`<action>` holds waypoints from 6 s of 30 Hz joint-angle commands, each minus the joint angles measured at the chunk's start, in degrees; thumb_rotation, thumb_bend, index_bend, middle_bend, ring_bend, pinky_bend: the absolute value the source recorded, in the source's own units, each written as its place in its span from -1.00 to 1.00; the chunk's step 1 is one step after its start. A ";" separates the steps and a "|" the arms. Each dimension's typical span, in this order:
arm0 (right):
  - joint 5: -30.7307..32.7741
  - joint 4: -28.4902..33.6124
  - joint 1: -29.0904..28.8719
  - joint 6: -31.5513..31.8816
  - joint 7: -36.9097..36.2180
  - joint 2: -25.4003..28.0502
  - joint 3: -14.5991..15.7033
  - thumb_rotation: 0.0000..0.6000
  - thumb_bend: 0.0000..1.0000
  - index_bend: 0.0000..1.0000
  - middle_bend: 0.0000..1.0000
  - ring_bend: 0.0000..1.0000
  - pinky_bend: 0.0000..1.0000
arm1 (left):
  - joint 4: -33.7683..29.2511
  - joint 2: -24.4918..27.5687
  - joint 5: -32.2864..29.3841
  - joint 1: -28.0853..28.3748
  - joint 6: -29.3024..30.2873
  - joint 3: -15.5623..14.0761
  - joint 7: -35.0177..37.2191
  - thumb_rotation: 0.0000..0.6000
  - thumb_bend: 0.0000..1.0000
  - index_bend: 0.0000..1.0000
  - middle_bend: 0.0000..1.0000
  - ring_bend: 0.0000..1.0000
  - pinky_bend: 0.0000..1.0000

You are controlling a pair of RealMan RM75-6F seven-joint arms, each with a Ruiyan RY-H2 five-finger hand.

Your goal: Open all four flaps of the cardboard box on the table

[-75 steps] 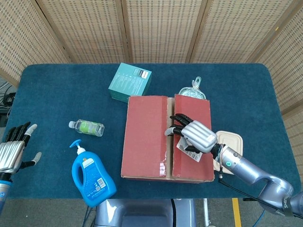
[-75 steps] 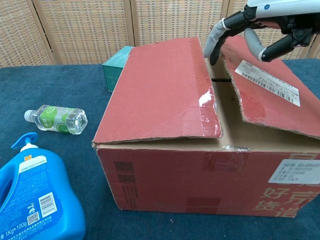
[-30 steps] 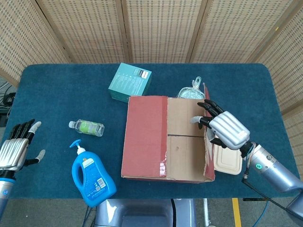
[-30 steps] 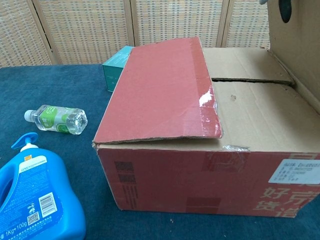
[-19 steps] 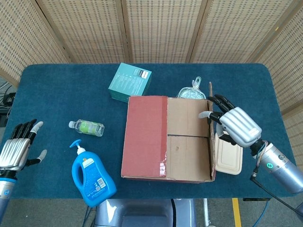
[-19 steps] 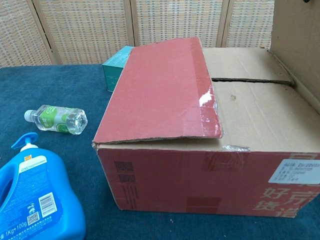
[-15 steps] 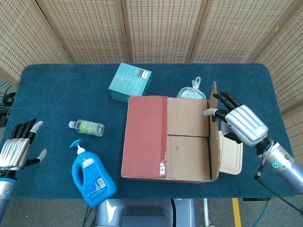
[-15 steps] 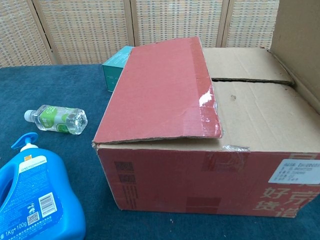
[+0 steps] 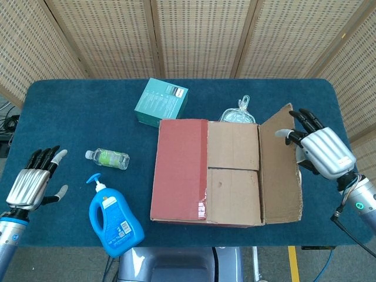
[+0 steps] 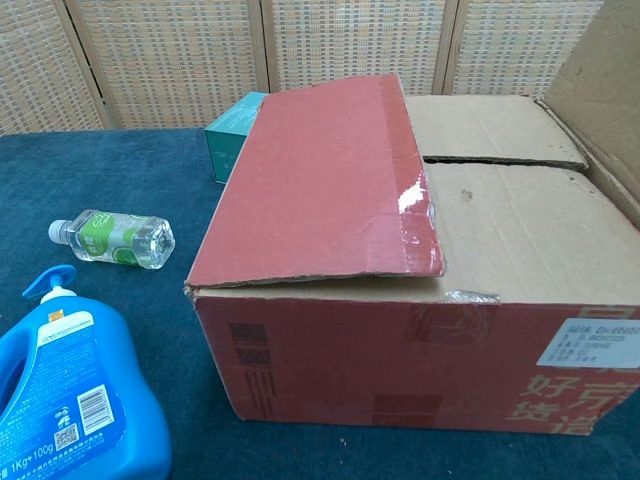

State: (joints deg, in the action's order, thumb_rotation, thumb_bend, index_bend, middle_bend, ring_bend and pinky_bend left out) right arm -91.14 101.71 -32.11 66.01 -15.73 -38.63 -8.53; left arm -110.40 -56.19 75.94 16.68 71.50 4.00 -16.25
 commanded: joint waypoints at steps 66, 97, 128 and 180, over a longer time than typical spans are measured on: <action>6.35 0.38 16.77 12.30 15.60 -9.47 3.28 1.00 1.00 -0.96 -0.84 -1.00 -1.00 | 13.04 -13.90 7.11 55.54 -46.49 11.24 25.54 0.72 1.00 -0.45 -0.62 -0.92 -1.00; 6.59 -0.21 17.91 12.76 14.36 -9.64 2.06 1.00 1.00 -0.96 -0.83 -1.00 -1.00 | 11.86 -11.10 -1.49 56.32 -43.99 8.39 16.82 0.71 1.00 -0.14 -0.29 -0.68 -1.00; 6.04 1.36 17.53 12.10 15.19 -9.01 1.24 1.00 1.00 -0.96 -0.83 -1.00 -1.00 | -2.10 12.08 10.40 45.02 -33.80 8.71 27.36 0.71 1.00 -0.14 -0.27 -0.66 -1.00; 5.64 2.54 16.55 10.52 19.01 -12.17 1.66 1.00 0.79 -0.98 -0.84 -1.00 -1.00 | -1.31 -0.30 -7.45 33.86 -22.07 6.47 1.83 0.71 -0.65 -0.98 -1.00 -1.00 -1.00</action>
State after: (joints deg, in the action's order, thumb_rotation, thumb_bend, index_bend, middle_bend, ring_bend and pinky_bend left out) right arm -85.47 104.28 -15.58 76.53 3.27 -50.77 -6.91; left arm -112.23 -54.50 70.45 49.85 49.06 10.60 -12.41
